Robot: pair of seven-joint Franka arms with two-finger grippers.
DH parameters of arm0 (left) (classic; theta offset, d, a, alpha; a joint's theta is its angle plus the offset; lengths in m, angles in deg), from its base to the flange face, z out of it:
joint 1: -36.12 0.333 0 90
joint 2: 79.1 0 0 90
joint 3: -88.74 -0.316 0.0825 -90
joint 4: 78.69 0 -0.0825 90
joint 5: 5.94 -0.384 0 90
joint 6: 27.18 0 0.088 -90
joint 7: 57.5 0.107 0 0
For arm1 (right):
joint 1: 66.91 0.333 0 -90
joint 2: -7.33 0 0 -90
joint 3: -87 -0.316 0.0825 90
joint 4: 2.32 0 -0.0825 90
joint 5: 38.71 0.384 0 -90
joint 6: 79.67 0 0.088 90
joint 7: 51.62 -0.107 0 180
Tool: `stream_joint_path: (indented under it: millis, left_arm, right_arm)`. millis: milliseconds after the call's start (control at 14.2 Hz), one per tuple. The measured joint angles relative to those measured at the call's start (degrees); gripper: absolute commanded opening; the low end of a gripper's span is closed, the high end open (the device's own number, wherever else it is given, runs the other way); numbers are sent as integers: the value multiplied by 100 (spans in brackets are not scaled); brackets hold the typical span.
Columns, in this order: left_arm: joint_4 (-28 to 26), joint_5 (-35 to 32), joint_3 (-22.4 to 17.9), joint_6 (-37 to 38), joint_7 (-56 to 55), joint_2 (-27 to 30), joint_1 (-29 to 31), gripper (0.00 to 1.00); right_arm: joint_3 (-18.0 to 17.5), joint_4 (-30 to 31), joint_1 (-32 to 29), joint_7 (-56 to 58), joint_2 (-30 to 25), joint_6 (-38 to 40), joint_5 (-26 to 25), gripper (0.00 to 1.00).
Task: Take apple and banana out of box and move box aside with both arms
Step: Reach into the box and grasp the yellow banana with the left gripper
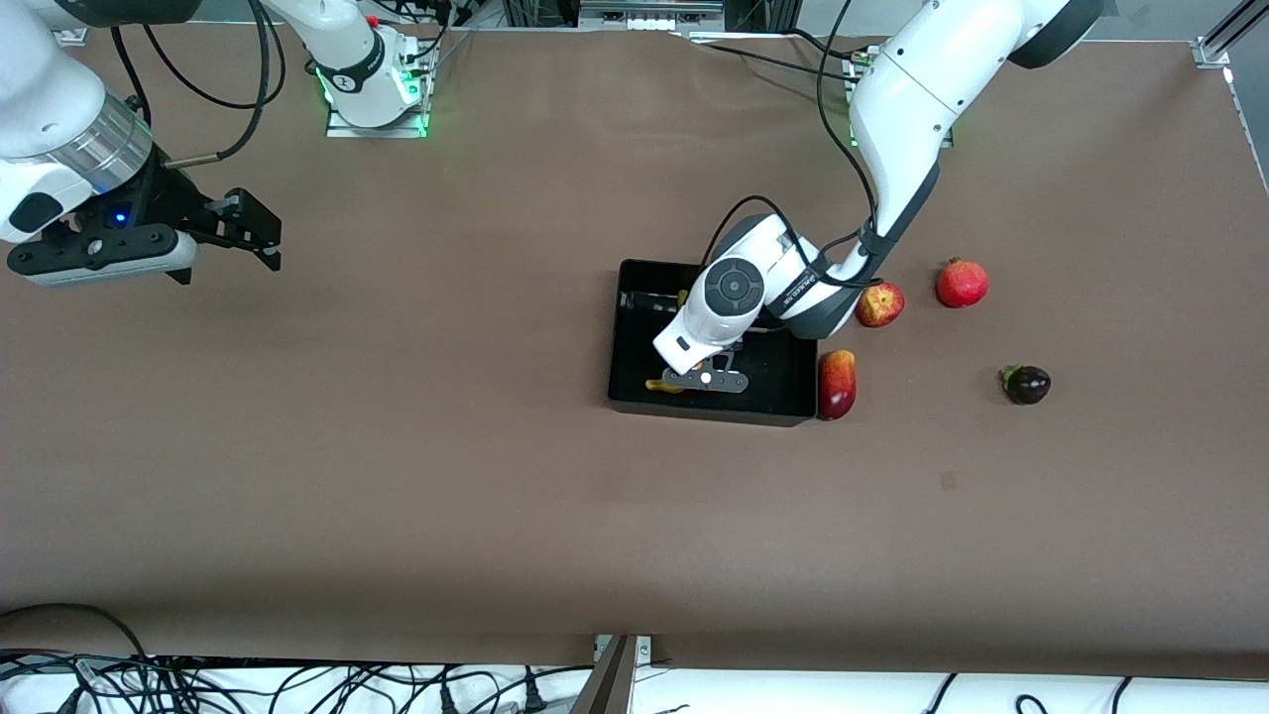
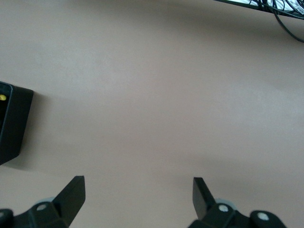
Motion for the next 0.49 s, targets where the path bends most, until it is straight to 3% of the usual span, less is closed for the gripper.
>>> stream_joint_path:
  millis: [212, 495]
  left_arm:
    - [60, 0, 4, 78, -4, 98, 65, 0]
    - [312, 4, 30, 1336, -3, 812, 281, 0]
  right_arm:
    - [0, 0, 0, 0, 2, 0, -8, 100]
    - [0, 0, 0, 0, 8, 0, -39, 100]
